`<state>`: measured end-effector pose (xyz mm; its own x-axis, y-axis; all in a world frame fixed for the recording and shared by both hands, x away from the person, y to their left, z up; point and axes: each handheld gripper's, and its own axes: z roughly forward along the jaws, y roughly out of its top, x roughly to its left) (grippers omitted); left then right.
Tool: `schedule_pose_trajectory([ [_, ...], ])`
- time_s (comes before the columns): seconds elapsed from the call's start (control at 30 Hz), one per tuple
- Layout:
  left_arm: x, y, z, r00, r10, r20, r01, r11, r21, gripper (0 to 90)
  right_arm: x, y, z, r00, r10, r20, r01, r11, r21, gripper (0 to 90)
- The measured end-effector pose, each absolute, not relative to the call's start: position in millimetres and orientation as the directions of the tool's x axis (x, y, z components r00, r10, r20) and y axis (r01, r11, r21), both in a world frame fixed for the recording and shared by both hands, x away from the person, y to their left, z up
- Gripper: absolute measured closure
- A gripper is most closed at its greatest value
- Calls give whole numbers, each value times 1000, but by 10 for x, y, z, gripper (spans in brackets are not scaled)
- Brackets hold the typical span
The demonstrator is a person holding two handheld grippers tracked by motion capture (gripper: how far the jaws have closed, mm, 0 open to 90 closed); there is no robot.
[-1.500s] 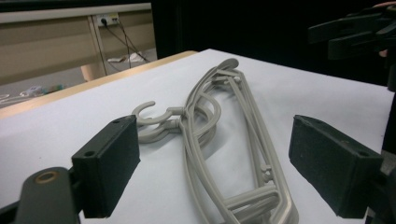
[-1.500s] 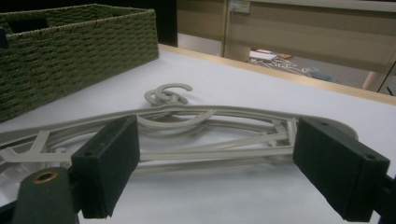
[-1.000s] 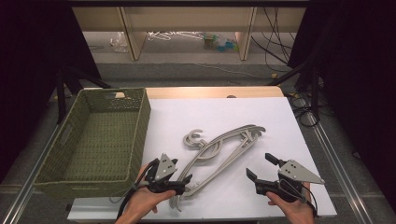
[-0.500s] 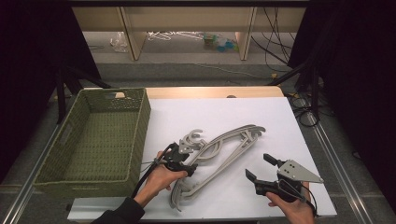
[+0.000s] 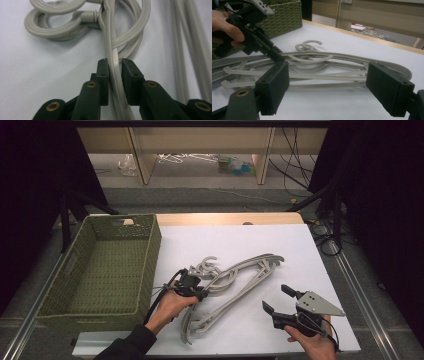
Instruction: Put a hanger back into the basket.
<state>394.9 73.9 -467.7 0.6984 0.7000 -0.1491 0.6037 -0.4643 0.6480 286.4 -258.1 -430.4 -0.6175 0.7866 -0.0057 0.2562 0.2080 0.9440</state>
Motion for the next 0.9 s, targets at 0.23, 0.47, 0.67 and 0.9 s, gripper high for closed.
schedule_pose_trajectory([
  [0.23,3952,748,-4685,685,709,-167,612,-436,660,786,2861,-2578,-4304,-624,782,-10,261,220,940,202],
  [0.47,3901,799,-4549,676,719,-161,585,-391,710,800,2860,-2571,-4305,-630,776,-14,257,225,940,218],
  [0.67,3829,815,-4455,671,721,-173,551,-329,767,809,2872,-2579,-4305,-626,780,-16,255,223,941,216],
  [0.9,3724,783,-4319,696,710,-105,469,-338,816,811,3137,-2608,-4260,-628,771,-108,222,310,924,205],
])
